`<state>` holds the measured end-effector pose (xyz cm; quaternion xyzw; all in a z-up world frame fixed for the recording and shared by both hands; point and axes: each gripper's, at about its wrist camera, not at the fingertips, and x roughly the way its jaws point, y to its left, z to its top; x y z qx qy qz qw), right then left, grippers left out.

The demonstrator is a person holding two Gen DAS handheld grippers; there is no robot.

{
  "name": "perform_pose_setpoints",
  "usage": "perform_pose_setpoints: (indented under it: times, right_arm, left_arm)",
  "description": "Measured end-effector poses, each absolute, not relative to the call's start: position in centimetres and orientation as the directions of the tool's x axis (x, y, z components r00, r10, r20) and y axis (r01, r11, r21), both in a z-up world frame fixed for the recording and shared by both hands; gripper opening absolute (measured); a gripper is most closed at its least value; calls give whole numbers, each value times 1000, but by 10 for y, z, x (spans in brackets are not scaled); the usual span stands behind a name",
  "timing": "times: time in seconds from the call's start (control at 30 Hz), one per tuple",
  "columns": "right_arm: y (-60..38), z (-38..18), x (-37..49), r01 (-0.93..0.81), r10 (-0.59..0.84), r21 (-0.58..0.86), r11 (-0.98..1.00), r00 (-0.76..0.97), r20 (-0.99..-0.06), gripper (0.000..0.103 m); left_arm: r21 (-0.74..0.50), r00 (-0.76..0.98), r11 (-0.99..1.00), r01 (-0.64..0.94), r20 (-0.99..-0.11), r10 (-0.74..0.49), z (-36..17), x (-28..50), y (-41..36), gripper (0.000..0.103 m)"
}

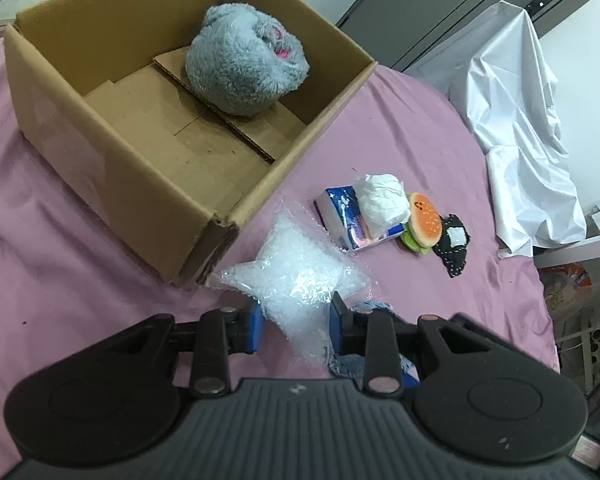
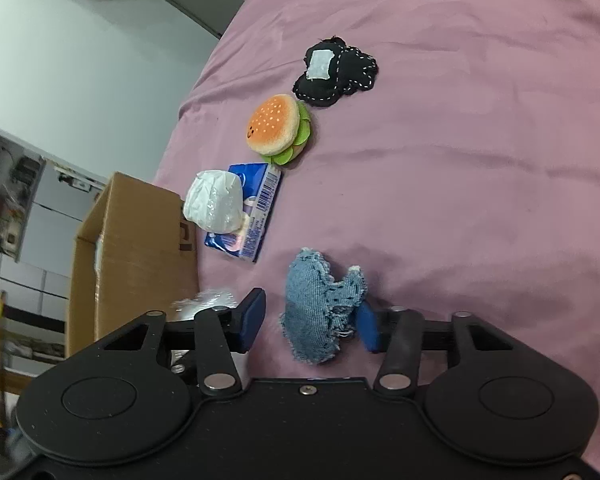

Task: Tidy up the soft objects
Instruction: 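Carry the bubble wrap with the left tool while the right tool carries the blue cloth to the box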

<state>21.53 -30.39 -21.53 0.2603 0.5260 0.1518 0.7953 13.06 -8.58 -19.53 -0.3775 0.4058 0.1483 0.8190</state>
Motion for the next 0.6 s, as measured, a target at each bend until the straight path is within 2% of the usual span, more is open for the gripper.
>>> perform_pose_setpoints:
  times: [0.1, 0.6]
  right_arm:
    - [-307, -215, 213, 49, 518, 584, 810, 404, -753, 20]
    - [-316, -169, 179, 46, 457, 538, 842, 471, -755, 19]
  left_arm:
    - [-499, 633, 680, -537, -771, -67, -188, 125, -86, 31]
    - [-533, 679, 706, -465, -727, -101, -143, 92, -82, 31]
